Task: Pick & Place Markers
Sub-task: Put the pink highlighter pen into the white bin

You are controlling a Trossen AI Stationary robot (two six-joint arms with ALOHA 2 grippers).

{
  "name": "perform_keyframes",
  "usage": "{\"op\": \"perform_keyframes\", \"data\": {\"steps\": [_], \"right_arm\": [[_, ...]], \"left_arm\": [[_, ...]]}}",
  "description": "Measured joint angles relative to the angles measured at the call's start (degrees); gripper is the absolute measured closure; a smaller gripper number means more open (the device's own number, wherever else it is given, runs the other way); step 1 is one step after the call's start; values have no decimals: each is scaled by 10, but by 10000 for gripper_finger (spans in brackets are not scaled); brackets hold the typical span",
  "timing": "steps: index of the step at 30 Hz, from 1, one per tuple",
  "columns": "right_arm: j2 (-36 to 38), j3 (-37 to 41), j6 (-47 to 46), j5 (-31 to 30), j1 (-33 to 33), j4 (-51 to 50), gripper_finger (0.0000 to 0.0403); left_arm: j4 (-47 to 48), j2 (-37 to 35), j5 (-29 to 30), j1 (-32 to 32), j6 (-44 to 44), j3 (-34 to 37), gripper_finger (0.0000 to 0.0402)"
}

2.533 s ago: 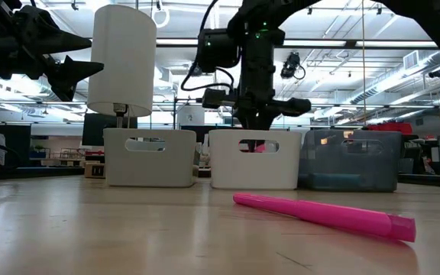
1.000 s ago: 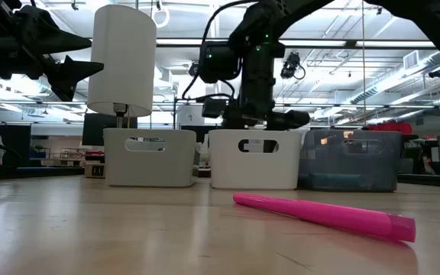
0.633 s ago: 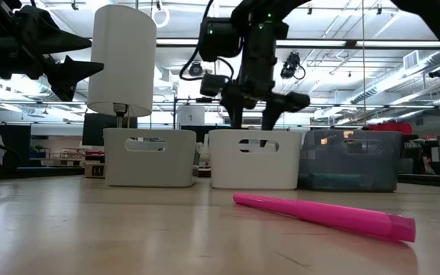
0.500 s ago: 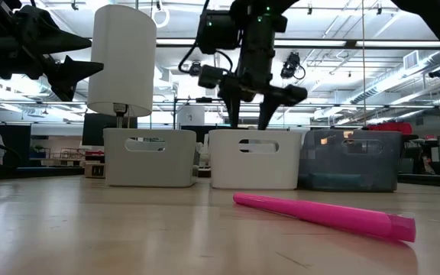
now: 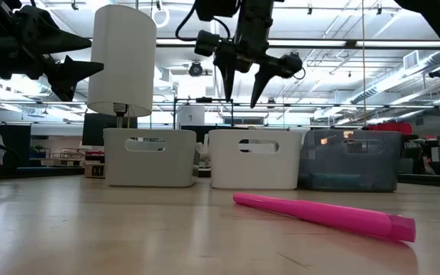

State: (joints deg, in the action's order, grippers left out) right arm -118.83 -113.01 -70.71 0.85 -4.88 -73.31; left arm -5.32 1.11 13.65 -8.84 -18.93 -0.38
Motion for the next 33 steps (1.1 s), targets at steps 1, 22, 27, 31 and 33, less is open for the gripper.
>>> {"op": "perform_keyframes", "data": {"steps": [1, 22, 27, 31, 33], "right_arm": [[0, -2, -4, 1, 1, -1, 200], [5, -4, 20, 41, 78, 175, 200], [8, -4, -17, 42, 113, 165, 200], [8, -4, -36, 48, 141, 159, 200], [8, -4, -41, 48, 154, 155, 200]], "left_arm": [[0, 0, 0, 0, 0, 0, 168], [0, 0, 0, 0, 0, 0, 168], [0, 0, 0, 0, 0, 0, 168], [0, 0, 0, 0, 0, 0, 168], [0, 0, 0, 0, 0, 0, 168]]}}
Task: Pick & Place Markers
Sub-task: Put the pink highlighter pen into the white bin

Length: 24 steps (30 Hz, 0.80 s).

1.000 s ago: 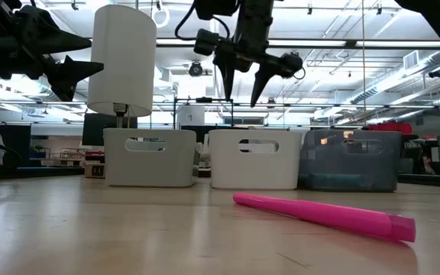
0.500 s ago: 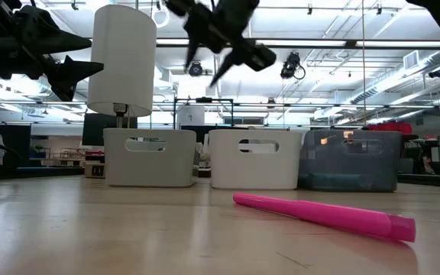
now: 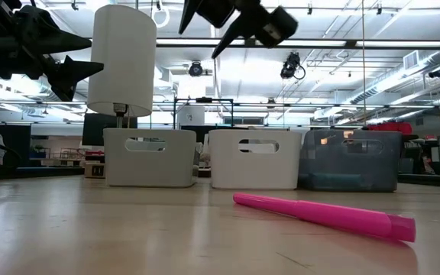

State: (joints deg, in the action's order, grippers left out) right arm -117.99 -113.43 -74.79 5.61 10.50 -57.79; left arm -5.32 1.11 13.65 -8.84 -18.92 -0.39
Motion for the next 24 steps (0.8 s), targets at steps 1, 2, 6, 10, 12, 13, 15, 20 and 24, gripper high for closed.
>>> {"op": "perform_keyframes", "data": {"steps": [1, 2, 6, 10, 12, 13, 15, 20, 24], "right_arm": [[0, 0, -1, 0, 6, -3, 200], [0, 0, -6, 0, 12, -8, 200], [0, 0, -35, -15, 34, -43, 200], [0, 0, -57, -22, 55, -61, 200], [0, 0, -69, -30, 65, -61, 200], [0, 0, -76, -35, 70, -62, 200], [0, 0, -86, -41, 79, -63, 200], [-1, 0, -104, -67, 98, -80, 200], [-16, 0, -107, -71, 105, -99, 200]], "left_arm": [[0, 0, 0, 0, 0, 0, 168], [0, 0, 0, 0, 0, 0, 168], [0, 0, 0, 0, 0, 0, 168], [0, 0, 0, 0, 0, 0, 168], [0, 0, 0, 0, 0, 0, 168], [0, 0, 0, 0, 0, 0, 168], [0, 0, 0, 0, 0, 0, 168], [0, 0, 0, 0, 0, 0, 168], [0, 0, 0, 0, 0, 0, 168]]}}
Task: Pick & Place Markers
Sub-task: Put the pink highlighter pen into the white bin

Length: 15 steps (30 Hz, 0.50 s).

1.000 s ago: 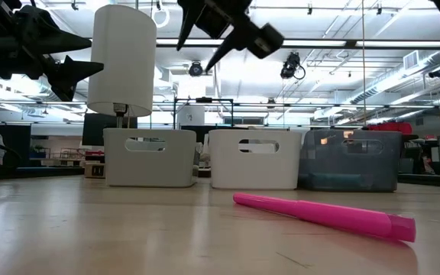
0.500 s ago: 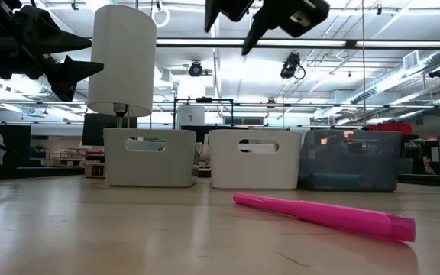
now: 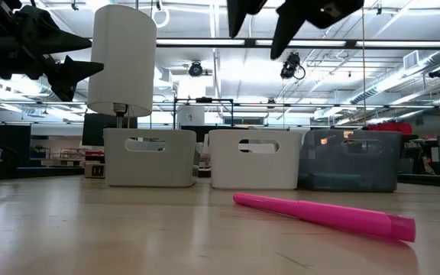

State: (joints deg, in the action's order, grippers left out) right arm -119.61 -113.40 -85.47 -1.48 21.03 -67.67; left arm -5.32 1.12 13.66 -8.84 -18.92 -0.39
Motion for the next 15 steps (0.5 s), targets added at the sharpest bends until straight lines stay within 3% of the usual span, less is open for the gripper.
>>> {"op": "perform_keyframes", "data": {"steps": [15], "right_arm": [[-75, 0, 9, 26, 26, 9, 200]], "left_arm": [[0, 0, 0, 0, 0, 0, 168]]}}
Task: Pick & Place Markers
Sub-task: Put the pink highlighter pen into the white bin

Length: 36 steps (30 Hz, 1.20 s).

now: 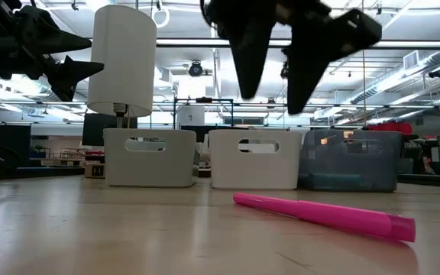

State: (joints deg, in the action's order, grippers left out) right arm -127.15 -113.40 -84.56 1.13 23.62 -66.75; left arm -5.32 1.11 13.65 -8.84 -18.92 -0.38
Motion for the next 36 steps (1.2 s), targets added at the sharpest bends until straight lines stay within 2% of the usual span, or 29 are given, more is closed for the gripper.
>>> {"op": "perform_keyframes", "data": {"steps": [29, 32, 36], "right_arm": [[-104, -2, 32, 9, 16, 36, 201], [-105, -2, 31, 9, 16, 37, 211], [-106, -2, 25, 15, 15, 37, 246]], "left_arm": [[0, 0, 0, 0, 0, 0, 168], [0, 0, 0, 0, 0, 0, 168], [0, 0, 0, 0, 0, 0, 168]]}}
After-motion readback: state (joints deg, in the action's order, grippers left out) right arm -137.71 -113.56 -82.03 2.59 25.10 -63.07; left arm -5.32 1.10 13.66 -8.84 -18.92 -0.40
